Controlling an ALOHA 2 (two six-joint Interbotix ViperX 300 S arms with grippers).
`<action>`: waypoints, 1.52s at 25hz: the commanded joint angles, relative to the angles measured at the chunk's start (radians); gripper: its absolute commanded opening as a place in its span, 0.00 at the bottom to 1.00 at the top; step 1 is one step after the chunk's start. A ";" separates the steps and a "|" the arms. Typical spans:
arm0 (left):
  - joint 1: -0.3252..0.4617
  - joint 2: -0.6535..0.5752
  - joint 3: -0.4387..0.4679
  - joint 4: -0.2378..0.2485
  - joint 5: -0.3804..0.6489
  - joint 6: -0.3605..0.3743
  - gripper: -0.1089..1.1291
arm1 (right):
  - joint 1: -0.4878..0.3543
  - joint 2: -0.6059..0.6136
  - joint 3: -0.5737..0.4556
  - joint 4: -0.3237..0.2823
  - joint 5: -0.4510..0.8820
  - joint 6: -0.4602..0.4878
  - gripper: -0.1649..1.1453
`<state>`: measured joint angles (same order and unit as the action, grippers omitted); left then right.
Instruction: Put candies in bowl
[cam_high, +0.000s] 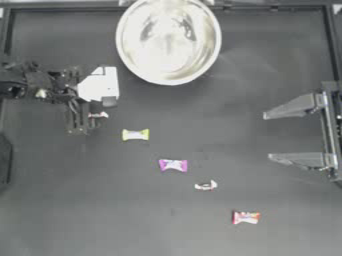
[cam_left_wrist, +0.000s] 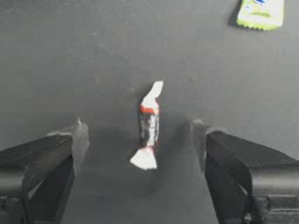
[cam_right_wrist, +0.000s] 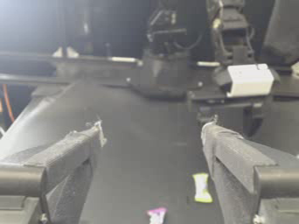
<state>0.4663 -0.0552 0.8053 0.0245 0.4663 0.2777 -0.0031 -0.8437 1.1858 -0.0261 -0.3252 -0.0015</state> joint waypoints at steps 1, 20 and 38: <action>-0.003 0.005 -0.023 -0.003 -0.011 0.000 0.90 | 0.000 0.009 -0.021 0.003 -0.008 0.002 0.87; -0.034 0.043 -0.035 -0.018 0.014 0.000 0.13 | 0.000 0.009 -0.020 0.003 -0.008 0.002 0.87; 0.026 -0.184 -0.290 -0.015 -0.060 0.080 0.14 | 0.000 0.009 -0.017 0.003 -0.017 0.002 0.87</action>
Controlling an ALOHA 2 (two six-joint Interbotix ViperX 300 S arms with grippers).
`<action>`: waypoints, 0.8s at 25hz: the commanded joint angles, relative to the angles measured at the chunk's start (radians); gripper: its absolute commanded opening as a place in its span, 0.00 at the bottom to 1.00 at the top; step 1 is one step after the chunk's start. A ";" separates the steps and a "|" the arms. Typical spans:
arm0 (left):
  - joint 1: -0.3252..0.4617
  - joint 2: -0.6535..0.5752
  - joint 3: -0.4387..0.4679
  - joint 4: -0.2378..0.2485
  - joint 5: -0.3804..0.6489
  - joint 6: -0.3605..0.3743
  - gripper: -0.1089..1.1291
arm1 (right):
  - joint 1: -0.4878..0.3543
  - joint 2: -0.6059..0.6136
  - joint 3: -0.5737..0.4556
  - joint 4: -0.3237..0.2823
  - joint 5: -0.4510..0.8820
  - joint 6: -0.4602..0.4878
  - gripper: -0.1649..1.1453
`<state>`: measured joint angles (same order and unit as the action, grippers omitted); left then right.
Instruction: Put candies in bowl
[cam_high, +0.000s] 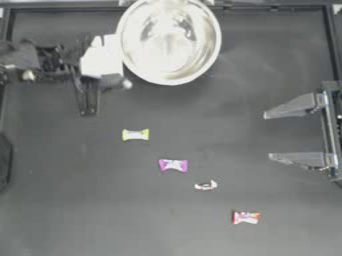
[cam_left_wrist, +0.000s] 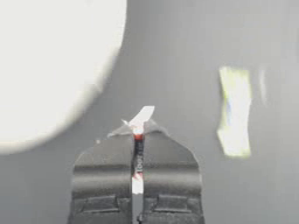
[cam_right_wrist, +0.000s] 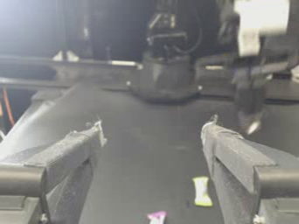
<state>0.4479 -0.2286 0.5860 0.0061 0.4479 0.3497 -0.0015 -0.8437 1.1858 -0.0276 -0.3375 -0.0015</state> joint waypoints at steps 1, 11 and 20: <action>0.063 0.008 -0.092 0.003 -0.054 0.009 0.14 | -0.002 0.009 -0.017 0.005 -0.008 0.002 0.87; 0.175 0.278 -0.307 0.015 -0.147 0.066 0.14 | -0.002 0.009 -0.009 0.015 -0.008 0.000 0.87; 0.198 0.423 -0.407 0.018 -0.150 0.083 0.19 | -0.008 0.009 -0.005 0.015 -0.008 -0.003 0.87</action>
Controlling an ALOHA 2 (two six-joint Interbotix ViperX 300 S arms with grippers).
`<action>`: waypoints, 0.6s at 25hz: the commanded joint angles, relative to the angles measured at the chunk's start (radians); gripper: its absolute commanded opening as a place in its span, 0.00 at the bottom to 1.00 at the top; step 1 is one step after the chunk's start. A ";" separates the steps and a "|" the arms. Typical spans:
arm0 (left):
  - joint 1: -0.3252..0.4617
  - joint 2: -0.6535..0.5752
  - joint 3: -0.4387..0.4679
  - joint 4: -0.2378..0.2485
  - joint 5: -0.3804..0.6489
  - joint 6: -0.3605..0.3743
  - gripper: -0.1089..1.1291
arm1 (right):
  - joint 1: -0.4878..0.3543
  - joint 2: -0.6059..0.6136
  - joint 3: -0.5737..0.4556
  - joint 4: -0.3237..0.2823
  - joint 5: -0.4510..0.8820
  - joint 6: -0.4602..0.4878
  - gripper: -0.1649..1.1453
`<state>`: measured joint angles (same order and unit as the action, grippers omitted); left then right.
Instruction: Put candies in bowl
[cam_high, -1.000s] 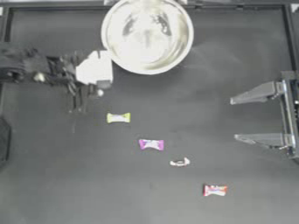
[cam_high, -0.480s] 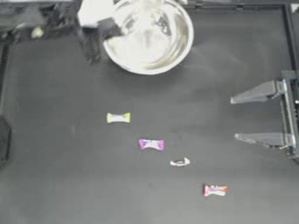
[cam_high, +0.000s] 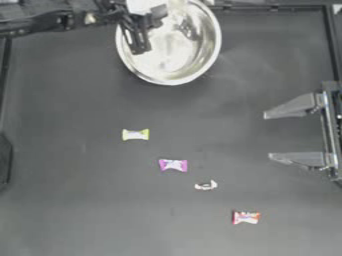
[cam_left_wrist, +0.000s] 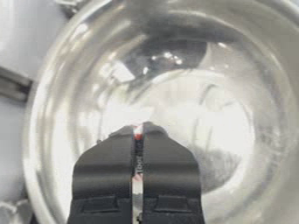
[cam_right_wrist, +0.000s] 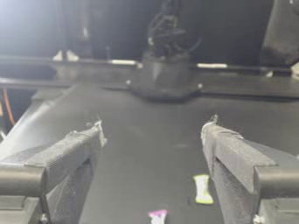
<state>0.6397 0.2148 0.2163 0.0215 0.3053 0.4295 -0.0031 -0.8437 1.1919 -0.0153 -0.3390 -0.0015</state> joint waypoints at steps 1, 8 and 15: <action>0.006 -0.017 -0.040 0.005 -0.008 0.003 0.23 | -0.008 0.009 -0.011 0.003 -0.006 -0.003 0.87; 0.012 -0.012 -0.044 0.006 -0.008 -0.005 0.96 | -0.012 0.009 -0.009 0.003 -0.006 -0.003 0.87; 0.008 -0.043 -0.040 0.000 -0.008 -0.006 0.85 | -0.012 0.009 -0.006 0.003 -0.006 -0.003 0.87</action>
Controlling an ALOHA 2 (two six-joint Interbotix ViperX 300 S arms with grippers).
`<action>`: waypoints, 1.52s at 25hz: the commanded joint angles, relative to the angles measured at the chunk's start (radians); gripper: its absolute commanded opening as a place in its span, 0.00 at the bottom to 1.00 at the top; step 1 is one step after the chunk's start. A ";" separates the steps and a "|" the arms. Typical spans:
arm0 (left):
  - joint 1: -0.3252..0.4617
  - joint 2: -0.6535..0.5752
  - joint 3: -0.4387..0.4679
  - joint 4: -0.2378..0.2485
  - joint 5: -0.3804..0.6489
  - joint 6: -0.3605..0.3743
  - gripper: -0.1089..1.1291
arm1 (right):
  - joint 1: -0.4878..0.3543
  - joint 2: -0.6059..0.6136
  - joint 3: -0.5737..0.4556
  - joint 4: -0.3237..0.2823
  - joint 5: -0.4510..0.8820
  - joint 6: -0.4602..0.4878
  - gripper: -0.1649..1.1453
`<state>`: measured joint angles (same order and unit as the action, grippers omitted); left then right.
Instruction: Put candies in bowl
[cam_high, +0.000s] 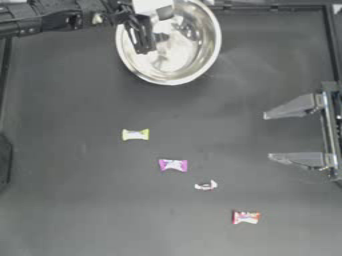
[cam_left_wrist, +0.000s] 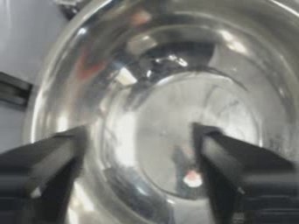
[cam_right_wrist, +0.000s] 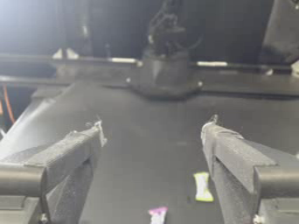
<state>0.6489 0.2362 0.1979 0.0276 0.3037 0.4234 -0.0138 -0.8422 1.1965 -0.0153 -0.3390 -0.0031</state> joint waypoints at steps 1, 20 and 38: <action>-0.006 -0.078 -0.018 -0.008 -0.005 0.000 0.85 | -0.002 0.008 -0.011 0.003 -0.003 -0.002 0.87; -0.287 -0.753 0.453 -0.173 -0.123 -0.005 0.83 | -0.002 -0.023 -0.029 0.005 0.083 0.000 0.87; -0.532 -1.226 0.936 -0.330 -0.321 -0.011 0.75 | -0.006 -0.038 -0.147 0.052 0.434 0.003 0.87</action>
<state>0.1197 -0.9833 1.1336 -0.2945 -0.0138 0.4111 -0.0184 -0.8897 1.1106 0.0199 0.0077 -0.0015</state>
